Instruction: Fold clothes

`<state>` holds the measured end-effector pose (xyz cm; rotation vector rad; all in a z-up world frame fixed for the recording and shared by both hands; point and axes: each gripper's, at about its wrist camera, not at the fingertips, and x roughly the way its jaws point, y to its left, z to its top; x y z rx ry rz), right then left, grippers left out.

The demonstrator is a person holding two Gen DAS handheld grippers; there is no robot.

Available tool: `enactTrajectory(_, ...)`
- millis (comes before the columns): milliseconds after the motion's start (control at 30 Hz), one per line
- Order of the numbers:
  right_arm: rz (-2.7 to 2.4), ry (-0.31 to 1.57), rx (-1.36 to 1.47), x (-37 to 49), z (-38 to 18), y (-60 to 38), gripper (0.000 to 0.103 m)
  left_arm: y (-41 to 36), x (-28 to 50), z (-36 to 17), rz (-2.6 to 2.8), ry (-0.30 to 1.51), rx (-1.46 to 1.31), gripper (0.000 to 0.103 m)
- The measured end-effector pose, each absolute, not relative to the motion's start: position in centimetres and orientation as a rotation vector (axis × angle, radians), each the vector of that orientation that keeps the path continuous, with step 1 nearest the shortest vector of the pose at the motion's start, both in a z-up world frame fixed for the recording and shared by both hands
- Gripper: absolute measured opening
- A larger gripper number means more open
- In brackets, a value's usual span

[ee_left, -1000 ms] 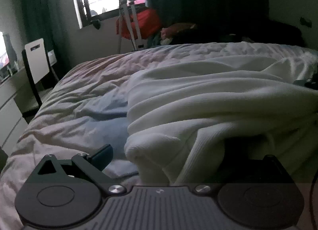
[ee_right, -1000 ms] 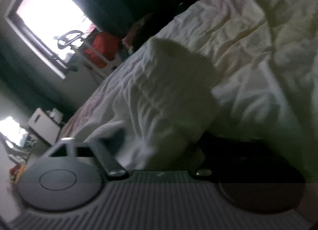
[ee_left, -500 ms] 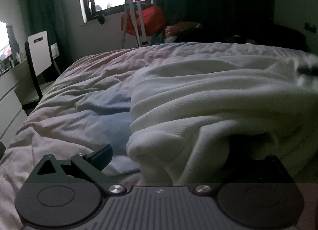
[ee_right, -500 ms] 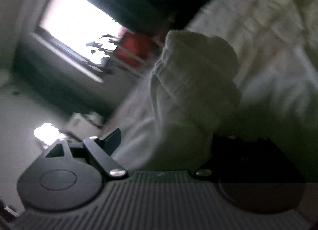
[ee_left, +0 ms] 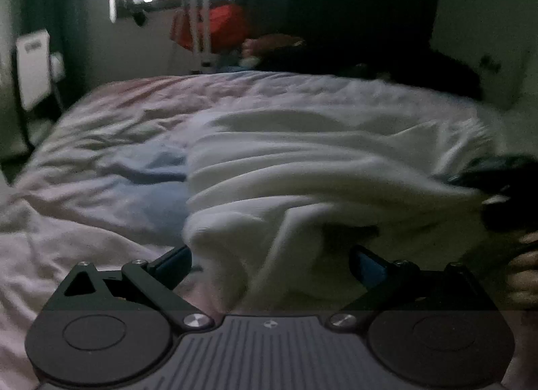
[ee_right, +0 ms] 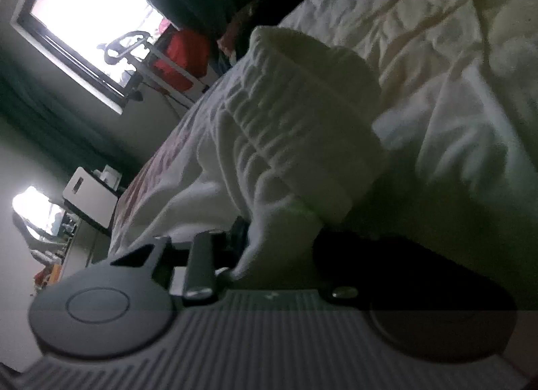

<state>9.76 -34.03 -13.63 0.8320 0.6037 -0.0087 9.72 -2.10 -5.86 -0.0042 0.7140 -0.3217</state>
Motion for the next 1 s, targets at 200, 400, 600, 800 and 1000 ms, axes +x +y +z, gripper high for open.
enactTrajectory(200,-0.022,0.590,0.832,10.4,-14.1,-34.5,0.035,2.6,12.1,-6.3,-0.377,0.731,-0.411,0.103)
enactTrajectory(400,-0.030,0.582,0.840,11.1,-13.8,-34.2,0.035,4.9,15.8,-10.6,-0.352,0.841,-0.689,0.102)
enactTrajectory(600,-0.033,0.570,0.816,10.9,-13.2,-33.8,0.035,6.0,17.4,-12.2,-0.415,0.906,-0.817,0.094)
enactTrajectory(800,-0.024,0.533,0.769,9.5,-10.5,-32.9,0.030,5.7,16.7,-9.4,-0.439,0.865,-0.684,0.050)
enactTrajectory(1000,-0.027,0.501,0.812,6.9,-5.9,-34.8,0.029,4.2,15.1,-5.2,-0.577,0.759,-0.645,0.039)
